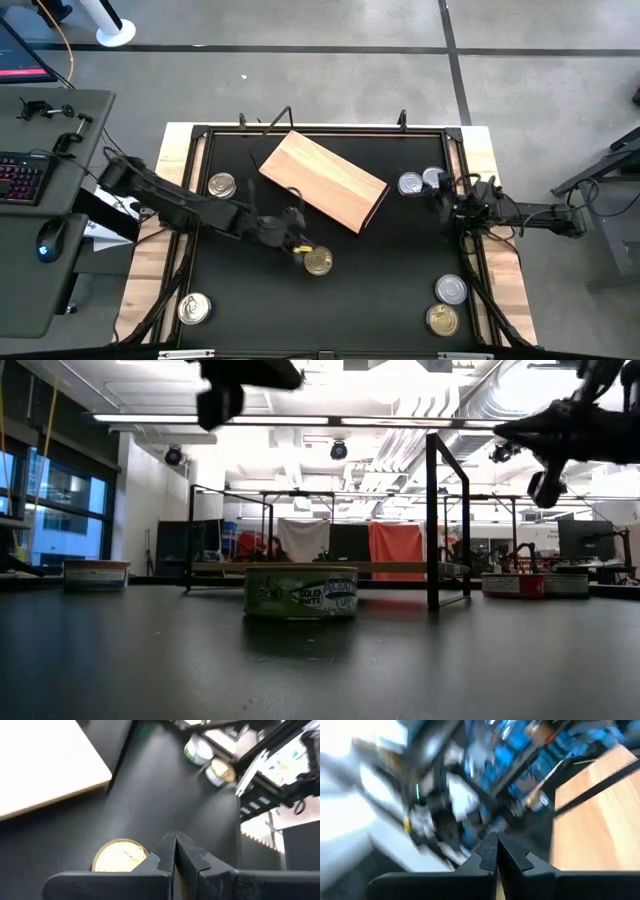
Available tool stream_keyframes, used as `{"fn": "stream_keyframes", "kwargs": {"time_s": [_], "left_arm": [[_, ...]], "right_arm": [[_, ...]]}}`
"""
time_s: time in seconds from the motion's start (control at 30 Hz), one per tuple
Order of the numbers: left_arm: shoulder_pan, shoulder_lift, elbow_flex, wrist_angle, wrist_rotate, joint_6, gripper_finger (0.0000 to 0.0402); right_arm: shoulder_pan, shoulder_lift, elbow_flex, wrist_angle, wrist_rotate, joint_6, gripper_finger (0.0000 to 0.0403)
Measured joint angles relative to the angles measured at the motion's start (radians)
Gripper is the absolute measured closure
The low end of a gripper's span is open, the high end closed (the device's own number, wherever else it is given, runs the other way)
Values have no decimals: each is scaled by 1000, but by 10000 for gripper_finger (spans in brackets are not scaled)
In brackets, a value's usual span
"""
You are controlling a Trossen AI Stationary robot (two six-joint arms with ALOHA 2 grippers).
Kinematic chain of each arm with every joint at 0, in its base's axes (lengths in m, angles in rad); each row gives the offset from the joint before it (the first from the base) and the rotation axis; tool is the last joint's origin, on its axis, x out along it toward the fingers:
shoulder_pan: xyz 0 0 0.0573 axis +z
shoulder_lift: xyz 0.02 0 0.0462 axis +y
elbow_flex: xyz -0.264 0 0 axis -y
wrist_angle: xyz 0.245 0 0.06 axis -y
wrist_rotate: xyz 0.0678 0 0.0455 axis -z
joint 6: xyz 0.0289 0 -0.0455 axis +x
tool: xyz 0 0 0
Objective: Stack canned seafood by type on shelf
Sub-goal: Put the top green tuna can on the shelf
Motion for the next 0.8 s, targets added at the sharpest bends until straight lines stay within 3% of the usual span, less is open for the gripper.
{"fn": "stream_keyframes", "kwargs": {"time_s": [0.13,0.23,0.3,0.47,0.7,0.8], "left_arm": [[-3,-104,-94,79,-18,8,401],[-7,-140,-183,173,-20,10,401],[-7,-143,-240,233,-20,11,402],[-6,-116,-315,292,-20,45,402],[-1,-19,-315,291,-14,356,401],[8,39,-315,293,-13,421,402]], "right_arm": [[12,50,0,262,95,28,402],[76,157,23,534,38,-38,402],[144,255,88,558,24,-87,402],[338,600,340,275,23,-128,402],[534,1067,713,-354,-13,-46,403],[579,1239,825,-487,-13,-9,403]]}}
